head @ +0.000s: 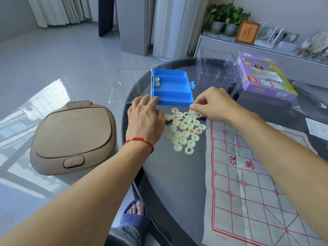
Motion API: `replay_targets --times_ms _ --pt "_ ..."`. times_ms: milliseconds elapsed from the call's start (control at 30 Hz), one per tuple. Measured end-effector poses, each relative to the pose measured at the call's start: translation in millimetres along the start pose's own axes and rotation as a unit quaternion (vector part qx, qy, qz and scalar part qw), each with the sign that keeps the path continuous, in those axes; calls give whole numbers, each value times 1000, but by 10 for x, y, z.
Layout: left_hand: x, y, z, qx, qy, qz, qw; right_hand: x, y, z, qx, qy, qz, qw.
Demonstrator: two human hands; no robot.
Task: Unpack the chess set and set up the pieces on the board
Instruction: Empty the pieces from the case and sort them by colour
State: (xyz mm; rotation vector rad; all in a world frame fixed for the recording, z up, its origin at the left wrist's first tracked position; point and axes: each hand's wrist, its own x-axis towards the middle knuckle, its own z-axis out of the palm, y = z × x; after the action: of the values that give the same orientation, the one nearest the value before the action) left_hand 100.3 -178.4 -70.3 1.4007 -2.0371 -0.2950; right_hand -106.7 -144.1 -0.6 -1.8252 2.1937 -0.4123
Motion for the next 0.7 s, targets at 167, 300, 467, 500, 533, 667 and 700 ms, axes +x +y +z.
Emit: replay_targets --times_ms 167,300,467,500,533,667,700 --pt "-13 7 -1 4 -4 -2 1000 -79 2 -134 -22 37 -7 999" --pt "-19 19 1 12 -10 2 1000 25 -134 -176 19 109 -49 993" --pt "-8 7 7 10 1 6 1000 591 -471 77 10 64 -113 991" --pt "-5 3 8 10 6 7 1000 715 -519 163 -1 49 -113 992" --pt "-1 -3 13 11 10 7 1000 825 -557 242 -9 40 -107 993" --pt "3 6 25 14 9 5 1000 1080 -633 441 -13 36 -65 997" --pt "1 8 26 14 7 4 1000 1110 -632 456 -17 38 -60 997"
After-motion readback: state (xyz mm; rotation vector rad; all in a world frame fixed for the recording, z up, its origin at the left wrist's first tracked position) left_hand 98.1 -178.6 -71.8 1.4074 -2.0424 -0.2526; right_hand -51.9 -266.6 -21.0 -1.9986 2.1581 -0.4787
